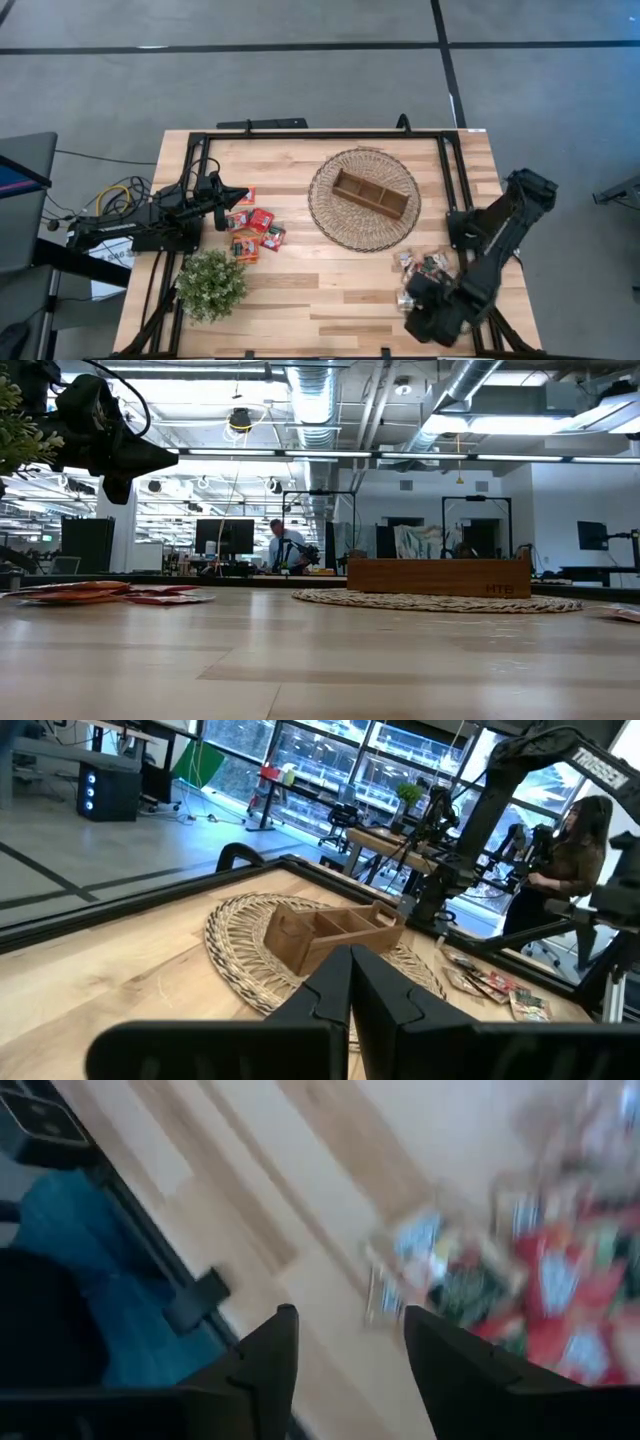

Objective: Pick & Place Tea
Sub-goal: Put the brown tea bag into the middle section of the wooden organizer

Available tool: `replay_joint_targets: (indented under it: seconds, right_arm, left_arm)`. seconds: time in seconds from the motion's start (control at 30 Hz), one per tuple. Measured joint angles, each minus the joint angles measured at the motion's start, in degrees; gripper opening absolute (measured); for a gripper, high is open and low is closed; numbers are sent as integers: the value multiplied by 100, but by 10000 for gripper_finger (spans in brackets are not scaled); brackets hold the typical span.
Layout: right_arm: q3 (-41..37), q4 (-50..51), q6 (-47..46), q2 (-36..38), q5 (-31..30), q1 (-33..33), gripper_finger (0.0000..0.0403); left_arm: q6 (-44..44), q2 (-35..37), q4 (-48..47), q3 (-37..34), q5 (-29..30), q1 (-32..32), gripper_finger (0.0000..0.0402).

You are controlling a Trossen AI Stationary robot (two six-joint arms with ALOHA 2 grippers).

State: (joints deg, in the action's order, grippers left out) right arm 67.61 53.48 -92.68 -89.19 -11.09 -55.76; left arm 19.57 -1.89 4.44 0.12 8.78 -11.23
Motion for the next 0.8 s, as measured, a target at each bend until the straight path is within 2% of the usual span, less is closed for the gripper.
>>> replay_joint_targets:
  seconds: [0.1,0.2,0.33,0.53,0.7,0.8]
  right_arm:
    - [-440,-175,-1205,114,-167,-409,183]
    - [-1117,-810,-2469,388,-697,-714,186]
    - [-1956,-1680,-3590,621,-1163,-953,187]
    - [-2517,-2432,-3832,643,-881,-790,182]
    - [-2719,-2540,-3900,643,-242,-748,166]
    - [-2909,-2853,-3904,643,-251,-760,161]
  left_arm:
    - [0,0,58,0,0,-2,0]
    - [-2,0,177,0,0,-1,0]
    - [-3,0,312,0,0,0,0]
    - [-51,0,403,0,0,-2,0]
    - [-59,0,447,0,0,0,0]
    - [-50,0,438,0,0,-1,0]
